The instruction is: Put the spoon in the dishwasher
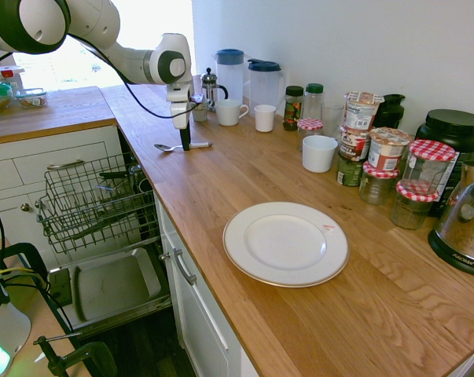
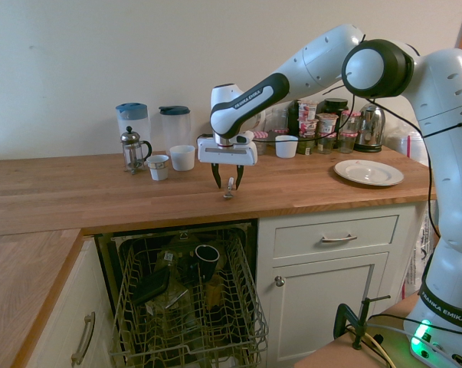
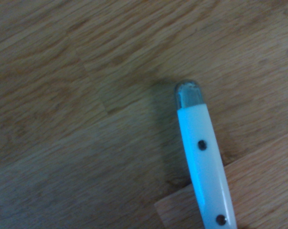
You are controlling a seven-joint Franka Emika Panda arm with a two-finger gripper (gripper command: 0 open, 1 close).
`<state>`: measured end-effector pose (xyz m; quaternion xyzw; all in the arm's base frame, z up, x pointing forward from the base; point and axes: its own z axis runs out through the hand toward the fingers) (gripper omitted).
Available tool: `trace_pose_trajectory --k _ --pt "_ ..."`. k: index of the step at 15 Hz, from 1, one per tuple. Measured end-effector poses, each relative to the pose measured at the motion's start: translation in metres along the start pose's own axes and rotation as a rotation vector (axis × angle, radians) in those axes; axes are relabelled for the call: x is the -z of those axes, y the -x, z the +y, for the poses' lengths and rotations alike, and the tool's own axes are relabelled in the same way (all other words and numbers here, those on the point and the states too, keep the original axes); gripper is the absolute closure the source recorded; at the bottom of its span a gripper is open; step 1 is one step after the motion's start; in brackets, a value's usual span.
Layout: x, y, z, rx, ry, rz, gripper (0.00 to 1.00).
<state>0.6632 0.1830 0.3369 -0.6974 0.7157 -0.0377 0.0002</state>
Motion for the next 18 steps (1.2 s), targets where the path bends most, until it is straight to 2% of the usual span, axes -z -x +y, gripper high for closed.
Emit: trace_pose_trajectory --k 12,15,18 --pt "0.007 -0.016 -0.005 -0.049 -0.005 -0.030 1.00" --pt "0.062 -0.011 0.006 -0.032 -0.036 -0.021 1.00" --pt "0.124 0.003 0.036 0.007 -0.055 -0.013 1.00"
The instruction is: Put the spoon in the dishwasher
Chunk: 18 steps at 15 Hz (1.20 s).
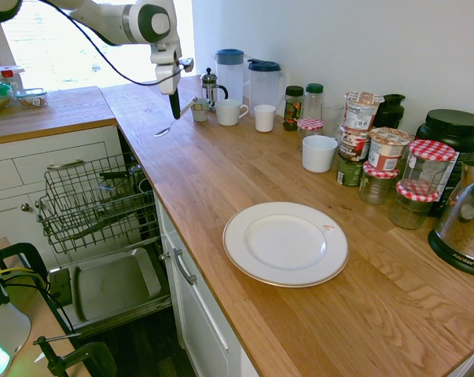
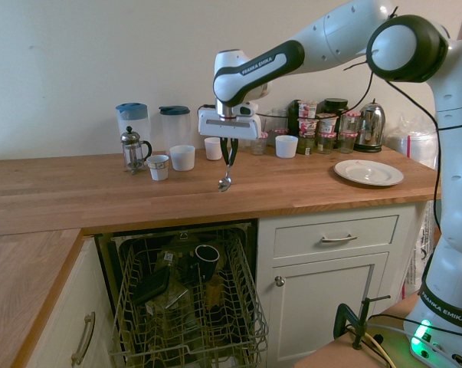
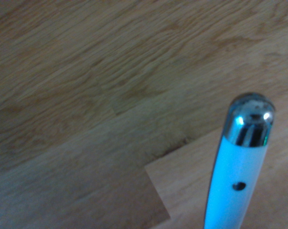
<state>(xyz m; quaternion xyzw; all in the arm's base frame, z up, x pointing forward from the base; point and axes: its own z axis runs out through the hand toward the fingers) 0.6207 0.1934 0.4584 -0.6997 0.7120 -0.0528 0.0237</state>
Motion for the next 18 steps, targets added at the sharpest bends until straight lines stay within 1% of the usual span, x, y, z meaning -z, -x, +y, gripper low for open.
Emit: trace_pose_trajectory --k 3,5,6,9,12,16,18 --pt "0.029 0.028 0.036 0.064 -0.002 -0.014 1.00" --pt "0.031 0.051 0.065 0.111 0.020 -0.026 1.00" --pt "0.029 0.062 0.089 0.138 0.038 -0.029 1.00" --pt "0.022 0.064 0.095 0.131 0.054 -0.030 1.00" --pt "-0.001 0.080 0.129 0.134 0.086 -0.026 1.00" --pt "-0.058 0.136 0.217 0.187 0.111 -0.020 1.00" --pt "-0.085 0.159 0.248 0.220 0.120 -0.025 1.00"
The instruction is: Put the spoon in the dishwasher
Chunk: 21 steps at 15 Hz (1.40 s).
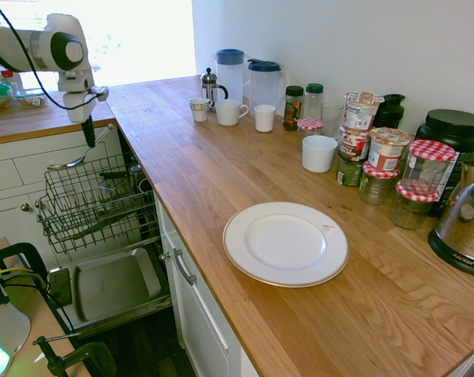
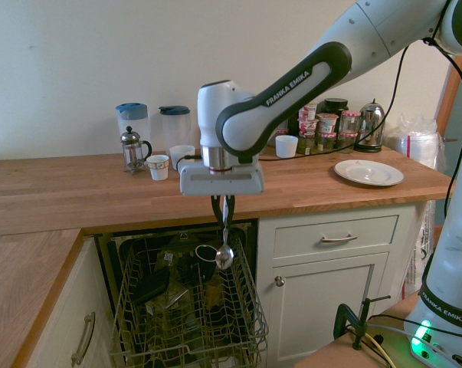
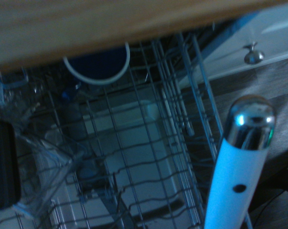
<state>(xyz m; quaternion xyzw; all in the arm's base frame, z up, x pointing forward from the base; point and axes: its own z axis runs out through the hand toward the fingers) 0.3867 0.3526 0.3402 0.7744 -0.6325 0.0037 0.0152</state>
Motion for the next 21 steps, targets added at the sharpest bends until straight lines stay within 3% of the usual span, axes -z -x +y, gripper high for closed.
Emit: trace_pose_trajectory --k 3,8,19,20,21 --pt "-0.059 0.020 0.003 0.010 0.037 0.030 1.00" --pt "-0.147 0.031 -0.029 -0.022 0.104 0.063 1.00" --pt "-0.223 0.028 -0.043 -0.059 0.162 0.085 1.00" --pt "-0.229 0.027 -0.044 -0.060 0.165 0.083 0.00" --pt "-0.234 0.027 -0.045 -0.061 0.166 0.081 0.00"
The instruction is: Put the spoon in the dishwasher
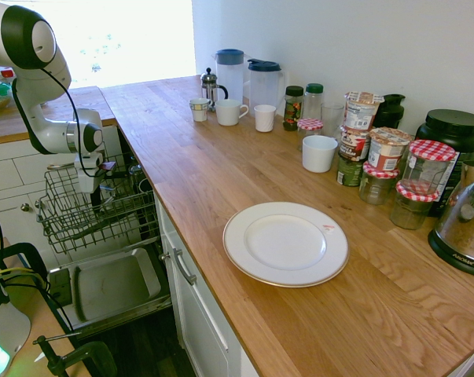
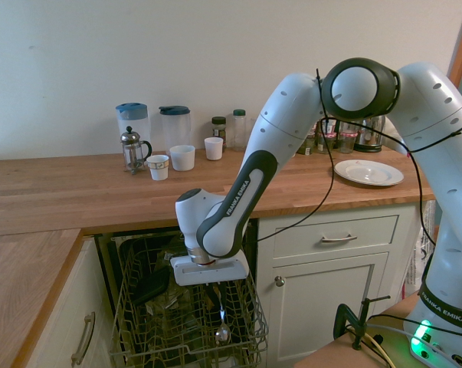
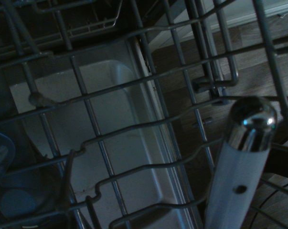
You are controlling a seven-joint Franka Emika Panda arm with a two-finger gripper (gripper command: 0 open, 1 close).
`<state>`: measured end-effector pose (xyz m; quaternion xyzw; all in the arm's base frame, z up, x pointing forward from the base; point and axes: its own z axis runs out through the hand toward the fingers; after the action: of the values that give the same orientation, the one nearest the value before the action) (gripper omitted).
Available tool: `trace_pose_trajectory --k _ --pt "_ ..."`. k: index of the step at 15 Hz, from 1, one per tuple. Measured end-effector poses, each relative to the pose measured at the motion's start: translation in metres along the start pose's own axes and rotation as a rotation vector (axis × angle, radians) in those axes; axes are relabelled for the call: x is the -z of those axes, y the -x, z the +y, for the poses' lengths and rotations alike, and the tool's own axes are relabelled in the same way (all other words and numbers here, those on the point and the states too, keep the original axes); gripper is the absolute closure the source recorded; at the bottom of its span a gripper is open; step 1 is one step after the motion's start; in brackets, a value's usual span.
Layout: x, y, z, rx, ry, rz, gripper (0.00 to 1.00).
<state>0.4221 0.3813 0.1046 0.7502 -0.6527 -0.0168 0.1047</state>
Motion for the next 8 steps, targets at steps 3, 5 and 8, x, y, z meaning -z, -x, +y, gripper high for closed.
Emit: trace_pose_trajectory --k 3,5,8 --pt "-0.0051 0.0027 -0.0032 0.004 0.002 -0.002 0.00" --pt "-0.0048 0.0060 -0.0050 0.007 -0.002 -0.004 0.00" --pt "-0.0066 0.0073 -0.0060 0.008 -0.002 -0.001 0.00"
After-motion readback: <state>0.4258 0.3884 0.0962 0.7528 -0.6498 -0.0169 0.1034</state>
